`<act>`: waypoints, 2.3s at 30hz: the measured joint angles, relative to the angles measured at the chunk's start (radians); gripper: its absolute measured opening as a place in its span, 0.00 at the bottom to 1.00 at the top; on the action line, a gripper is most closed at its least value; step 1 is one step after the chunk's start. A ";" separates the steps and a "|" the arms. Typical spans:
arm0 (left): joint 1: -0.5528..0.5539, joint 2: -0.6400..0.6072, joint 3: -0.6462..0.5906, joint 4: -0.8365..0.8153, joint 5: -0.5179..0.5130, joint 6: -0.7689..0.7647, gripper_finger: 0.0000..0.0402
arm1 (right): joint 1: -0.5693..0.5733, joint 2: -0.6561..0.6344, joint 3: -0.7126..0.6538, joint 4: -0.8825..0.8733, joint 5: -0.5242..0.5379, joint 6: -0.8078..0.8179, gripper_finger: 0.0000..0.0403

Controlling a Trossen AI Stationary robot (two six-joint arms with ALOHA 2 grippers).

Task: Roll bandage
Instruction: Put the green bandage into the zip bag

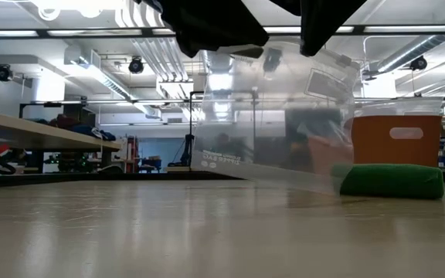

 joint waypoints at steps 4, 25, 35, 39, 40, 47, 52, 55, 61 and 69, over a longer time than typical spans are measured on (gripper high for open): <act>0.000 0.000 0.000 -0.002 0.000 0.000 0.33 | 0.000 0.000 0.000 -0.001 0.000 0.000 0.00; 0.006 -0.001 0.072 -0.083 0.000 0.025 0.31 | -0.004 0.000 0.000 0.000 -0.027 0.021 0.00; 0.006 -0.002 0.129 -0.172 0.002 -0.050 0.34 | -0.028 0.000 0.000 0.001 -0.026 0.026 0.00; 0.009 0.005 0.126 -0.201 0.001 -0.075 0.36 | -0.034 0.000 0.000 0.006 -0.026 0.026 0.00; 0.011 0.010 0.124 -0.202 0.000 -0.076 0.36 | -0.033 0.000 0.000 0.009 -0.026 0.026 0.00; 0.020 0.038 0.122 -0.198 -0.019 -0.050 0.34 | -0.033 0.000 -0.001 0.009 -0.031 0.026 0.00; 0.019 0.035 0.145 -0.201 -0.020 -0.032 0.34 | -0.033 0.000 -0.002 0.009 -0.053 0.025 0.00; 0.018 0.030 0.160 -0.192 -0.029 -0.015 0.34 | -0.033 0.000 -0.002 0.010 -0.053 0.025 0.00; 0.017 0.031 0.157 -0.194 -0.030 0.004 0.35 | -0.033 0.000 -0.003 0.009 -0.056 0.025 0.00; 0.017 0.037 0.153 -0.214 -0.012 0.001 0.34 | -0.033 0.000 -0.003 0.009 -0.056 0.025 0.00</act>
